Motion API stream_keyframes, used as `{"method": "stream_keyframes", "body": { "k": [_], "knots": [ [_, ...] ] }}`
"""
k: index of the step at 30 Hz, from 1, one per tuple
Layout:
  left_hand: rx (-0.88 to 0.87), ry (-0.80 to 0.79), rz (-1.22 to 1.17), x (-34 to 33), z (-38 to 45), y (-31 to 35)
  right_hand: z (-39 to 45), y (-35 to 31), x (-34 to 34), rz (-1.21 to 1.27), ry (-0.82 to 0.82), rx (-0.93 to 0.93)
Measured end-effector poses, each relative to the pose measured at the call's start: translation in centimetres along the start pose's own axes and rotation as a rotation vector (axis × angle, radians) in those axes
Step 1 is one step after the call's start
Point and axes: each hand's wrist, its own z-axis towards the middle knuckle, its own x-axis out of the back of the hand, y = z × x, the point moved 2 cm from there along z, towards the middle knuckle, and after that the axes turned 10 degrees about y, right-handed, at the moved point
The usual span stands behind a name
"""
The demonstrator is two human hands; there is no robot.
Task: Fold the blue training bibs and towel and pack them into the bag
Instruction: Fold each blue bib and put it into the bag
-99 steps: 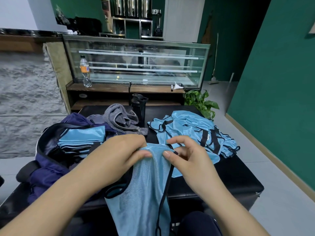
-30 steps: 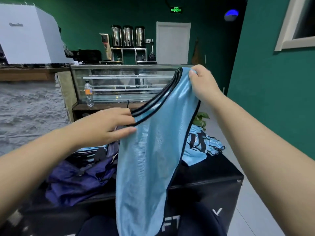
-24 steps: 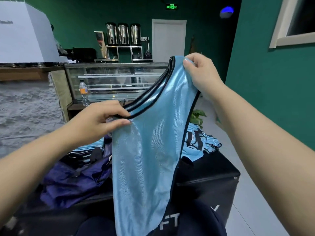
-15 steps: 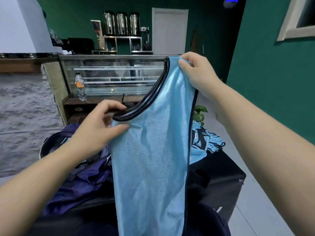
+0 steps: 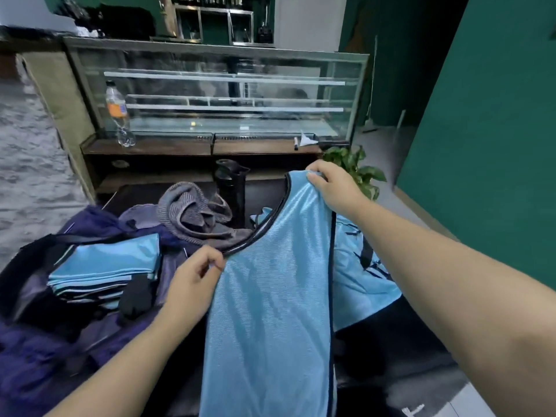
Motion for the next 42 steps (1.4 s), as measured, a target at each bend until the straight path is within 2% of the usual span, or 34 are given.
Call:
{"method": "stream_keyframes", "body": {
  "k": [7,12,18,25,34,40,42],
  "knots": [
    [0.134,0.089,0.039,-2.9,1.8,-7.6,3.8,5.2,-7.7,-0.043,-0.067,0.006],
    [0.179,0.002,0.077,-4.4,1.9,-11.6,4.2,9.0,-11.9,-0.094,-0.14,-0.038],
    [0.223,-0.068,0.107,-4.4,2.3,-13.5,3.0,10.0,-12.4,-0.162,-0.063,-0.081],
    [0.214,-0.092,0.145,-4.4,2.3,-13.6,-2.9,5.7,-9.0,-0.091,-0.066,0.056],
    [0.265,-0.074,0.137,-4.3,2.3,-13.9,-14.2,4.0,-9.7,-0.135,-0.33,0.339],
    [0.264,-0.077,0.14,-4.1,2.3,-14.3,-17.7,5.0,-11.2,-0.166,-0.539,0.345],
    [0.275,-0.075,0.155,-4.2,2.2,-14.2,-17.7,4.7,-11.0,-0.186,-0.641,0.291]
  ]
}}
